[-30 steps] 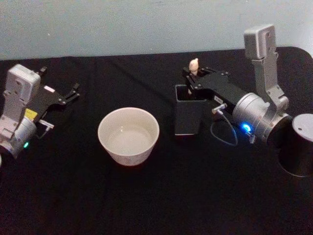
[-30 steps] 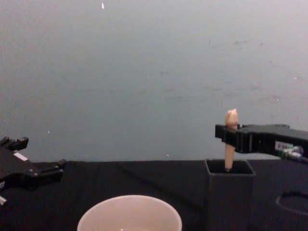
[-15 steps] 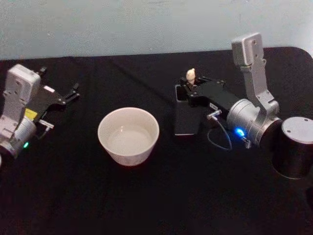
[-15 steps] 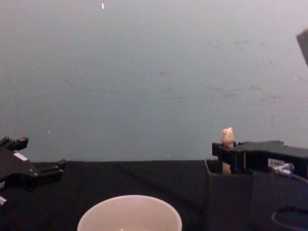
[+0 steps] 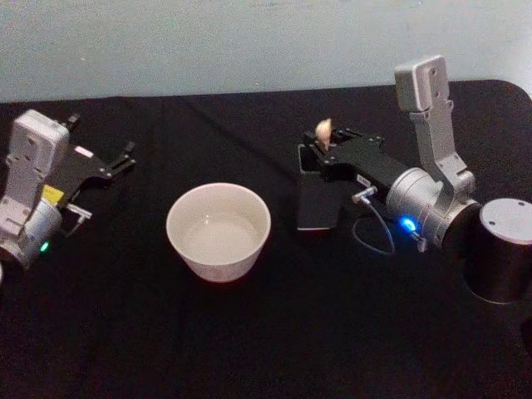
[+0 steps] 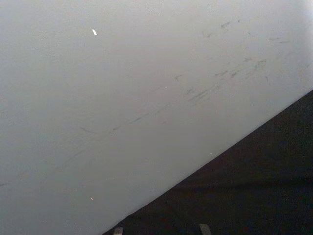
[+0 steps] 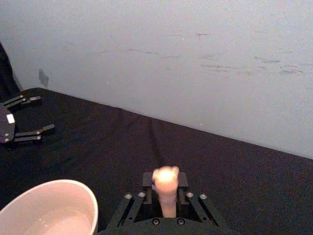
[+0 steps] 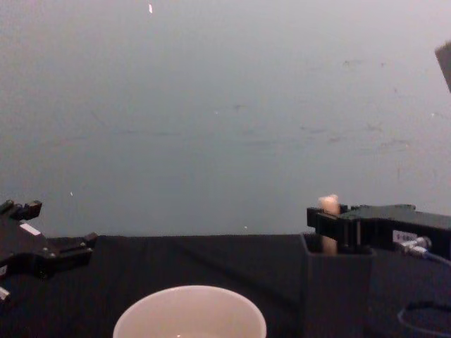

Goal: Pick up the stirring spoon with one hand, stir inside the cup, then place it back in its original position.

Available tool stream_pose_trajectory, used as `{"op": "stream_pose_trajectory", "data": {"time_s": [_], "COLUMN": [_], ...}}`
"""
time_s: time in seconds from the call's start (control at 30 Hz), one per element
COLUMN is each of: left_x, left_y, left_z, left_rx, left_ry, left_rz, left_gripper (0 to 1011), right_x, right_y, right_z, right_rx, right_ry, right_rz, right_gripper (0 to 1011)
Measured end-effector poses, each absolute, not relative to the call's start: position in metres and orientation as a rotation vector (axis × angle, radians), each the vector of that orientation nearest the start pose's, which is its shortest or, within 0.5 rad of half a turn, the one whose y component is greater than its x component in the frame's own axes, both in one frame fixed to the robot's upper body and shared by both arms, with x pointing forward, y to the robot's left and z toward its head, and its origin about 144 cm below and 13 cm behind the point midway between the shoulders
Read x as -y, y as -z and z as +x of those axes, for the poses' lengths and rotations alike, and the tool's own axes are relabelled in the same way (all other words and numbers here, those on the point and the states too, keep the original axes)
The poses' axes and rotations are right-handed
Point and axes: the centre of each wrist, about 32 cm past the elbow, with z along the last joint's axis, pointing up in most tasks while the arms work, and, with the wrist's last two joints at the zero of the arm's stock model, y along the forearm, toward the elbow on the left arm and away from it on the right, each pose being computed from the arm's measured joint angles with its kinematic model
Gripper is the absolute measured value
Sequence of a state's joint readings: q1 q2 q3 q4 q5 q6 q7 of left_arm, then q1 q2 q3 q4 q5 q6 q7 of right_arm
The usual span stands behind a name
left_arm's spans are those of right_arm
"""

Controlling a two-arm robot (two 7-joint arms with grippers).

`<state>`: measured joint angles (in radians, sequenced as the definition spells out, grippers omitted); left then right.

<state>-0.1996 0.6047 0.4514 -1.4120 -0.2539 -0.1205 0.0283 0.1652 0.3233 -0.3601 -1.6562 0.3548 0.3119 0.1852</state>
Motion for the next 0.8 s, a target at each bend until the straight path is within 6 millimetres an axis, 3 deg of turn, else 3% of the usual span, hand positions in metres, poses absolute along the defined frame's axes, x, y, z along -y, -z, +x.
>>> {"op": "stream_pose_trajectory", "data": {"time_s": [0.43,0.53,0.63,0.8], "left_x": [-0.3096,-0.3097,-0.3097,-0.3096], "left_y": [-1.1398,-1.1398,-1.1398,-1.1398], "left_z": [0.4886,0.4886,0.4886,0.4886], "left_rx": [0.285,0.285,0.285,0.285], "left_ry": [-1.248,-1.248,-1.248,-1.248], "left_rz": [0.304,0.304,0.304,0.304], "left_gripper": [1001,1001,1001,1001], "right_x": [0.2043,0.2043,0.2043,0.2043], "right_y": [-1.1986,-1.1987,-1.1987,-1.1987], "right_z": [0.4823,0.4823,0.4823,0.4823], "right_rx": [-0.12,-0.12,-0.12,-0.12], "right_ry": [1.012,1.012,1.012,1.012], "right_rz": [-0.152,-0.152,-0.152,-0.151], "right_gripper": [707,764,892,1002]}}
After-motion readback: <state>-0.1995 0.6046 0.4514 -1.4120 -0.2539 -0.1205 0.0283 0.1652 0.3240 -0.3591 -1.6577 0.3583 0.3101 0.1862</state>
